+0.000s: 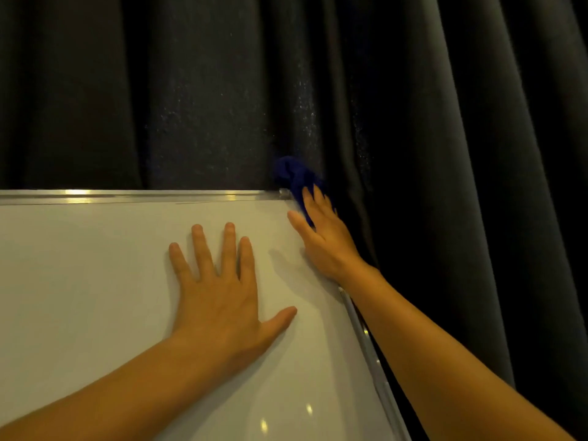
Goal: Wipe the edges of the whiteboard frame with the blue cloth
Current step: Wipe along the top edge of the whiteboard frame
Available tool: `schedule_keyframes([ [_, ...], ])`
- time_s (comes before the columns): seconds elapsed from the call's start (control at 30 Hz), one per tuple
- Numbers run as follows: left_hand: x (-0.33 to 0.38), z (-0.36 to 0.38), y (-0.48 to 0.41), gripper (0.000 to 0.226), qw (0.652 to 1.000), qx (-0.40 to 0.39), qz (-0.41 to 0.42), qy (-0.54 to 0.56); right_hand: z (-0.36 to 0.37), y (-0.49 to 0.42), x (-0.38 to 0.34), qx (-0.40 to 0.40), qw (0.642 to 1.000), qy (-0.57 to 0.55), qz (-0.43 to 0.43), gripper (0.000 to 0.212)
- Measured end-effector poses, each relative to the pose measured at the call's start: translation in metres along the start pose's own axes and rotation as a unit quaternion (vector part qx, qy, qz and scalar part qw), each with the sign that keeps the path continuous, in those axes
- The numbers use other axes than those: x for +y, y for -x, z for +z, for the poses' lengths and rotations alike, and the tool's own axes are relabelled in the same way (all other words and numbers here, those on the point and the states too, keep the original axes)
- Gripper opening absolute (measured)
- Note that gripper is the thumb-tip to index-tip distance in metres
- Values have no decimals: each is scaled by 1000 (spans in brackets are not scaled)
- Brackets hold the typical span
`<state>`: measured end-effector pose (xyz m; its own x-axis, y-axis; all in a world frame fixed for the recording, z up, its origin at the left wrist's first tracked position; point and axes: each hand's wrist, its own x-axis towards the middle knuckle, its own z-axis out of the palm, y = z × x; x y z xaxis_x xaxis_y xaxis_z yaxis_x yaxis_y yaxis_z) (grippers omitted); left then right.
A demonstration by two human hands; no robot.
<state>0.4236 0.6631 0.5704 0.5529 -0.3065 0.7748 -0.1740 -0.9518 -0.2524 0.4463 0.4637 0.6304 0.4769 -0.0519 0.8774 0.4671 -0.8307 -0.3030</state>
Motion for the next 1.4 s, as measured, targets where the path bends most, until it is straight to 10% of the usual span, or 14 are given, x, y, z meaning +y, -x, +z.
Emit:
schedule_keyframes([
  [0.67,62,22,7,131,986,16,155,58,-20,222,27,-33,963,-243,112,37],
  [1.1,141,-21,71,67,890,46,349,290,-134,250,44,-138,934,-243,223,15],
  [1.4,170,-58,137,53,768,-156,171,597,-179,308,13,-114,887,-347,281,23],
])
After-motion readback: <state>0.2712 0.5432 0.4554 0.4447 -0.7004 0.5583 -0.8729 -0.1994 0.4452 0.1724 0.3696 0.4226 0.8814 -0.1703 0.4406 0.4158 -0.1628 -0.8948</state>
